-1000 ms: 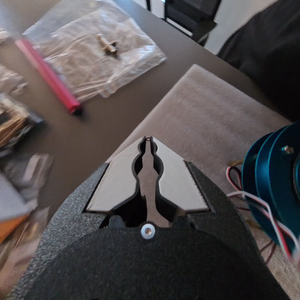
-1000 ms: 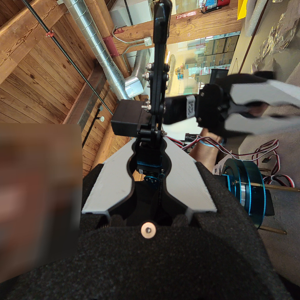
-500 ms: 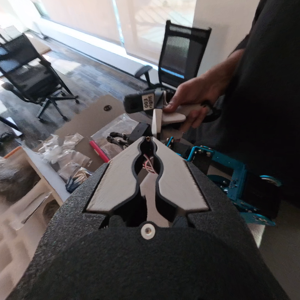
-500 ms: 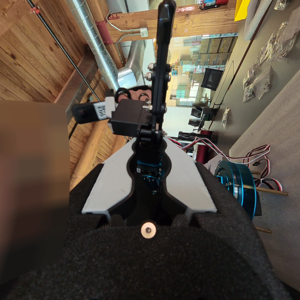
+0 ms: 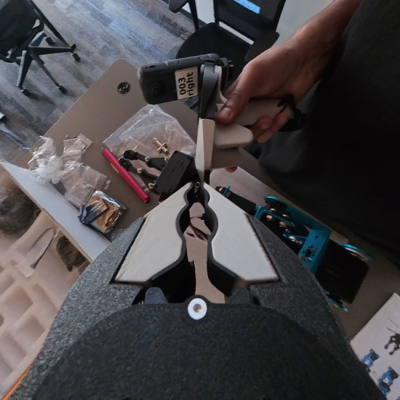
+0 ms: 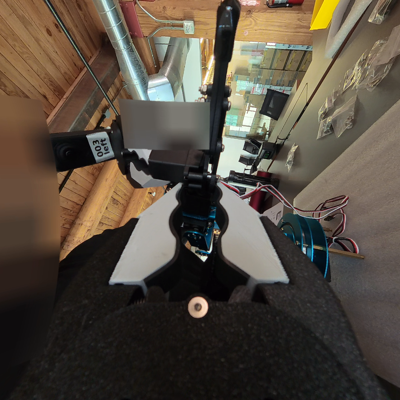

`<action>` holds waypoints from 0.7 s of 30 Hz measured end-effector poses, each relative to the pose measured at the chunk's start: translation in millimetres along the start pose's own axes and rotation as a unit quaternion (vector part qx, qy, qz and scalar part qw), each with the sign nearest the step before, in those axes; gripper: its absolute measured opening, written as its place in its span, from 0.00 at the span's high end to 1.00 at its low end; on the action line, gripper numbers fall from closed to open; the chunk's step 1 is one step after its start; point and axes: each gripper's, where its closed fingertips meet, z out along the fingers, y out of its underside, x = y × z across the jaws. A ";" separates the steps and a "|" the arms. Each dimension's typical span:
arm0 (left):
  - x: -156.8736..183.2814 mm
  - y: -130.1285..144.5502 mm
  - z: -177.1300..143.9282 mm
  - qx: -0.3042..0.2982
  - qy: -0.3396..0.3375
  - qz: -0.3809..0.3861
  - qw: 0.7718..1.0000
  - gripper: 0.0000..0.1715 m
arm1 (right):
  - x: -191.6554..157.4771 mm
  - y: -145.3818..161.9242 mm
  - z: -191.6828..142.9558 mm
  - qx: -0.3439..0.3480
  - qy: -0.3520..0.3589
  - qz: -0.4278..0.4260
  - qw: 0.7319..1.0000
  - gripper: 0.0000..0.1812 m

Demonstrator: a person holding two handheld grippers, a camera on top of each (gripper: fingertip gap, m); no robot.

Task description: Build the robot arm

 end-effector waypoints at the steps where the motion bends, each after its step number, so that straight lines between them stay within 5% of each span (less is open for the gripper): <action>1: -2.7 1.6 1.1 -0.002 -0.011 0.000 1.000 0.97 | 0.1 0.3 0.0 -0.002 0.001 -0.001 1.000 0.87; 7: -7.3 24.5 4.9 -0.034 -0.017 -0.007 0.999 0.97 | 0.9 -1.0 -1.9 -0.002 0.004 0.003 1.000 0.87; 15: -7.7 10.0 1.4 0.067 -0.004 -0.060 0.996 0.98 | 1.8 -1.5 -1.6 -0.006 0.004 0.003 1.000 0.87; 21: -7.3 14.3 5.2 0.049 0.018 -0.062 0.997 0.98 | 2.4 -1.0 -0.4 -0.011 0.009 0.002 1.000 0.87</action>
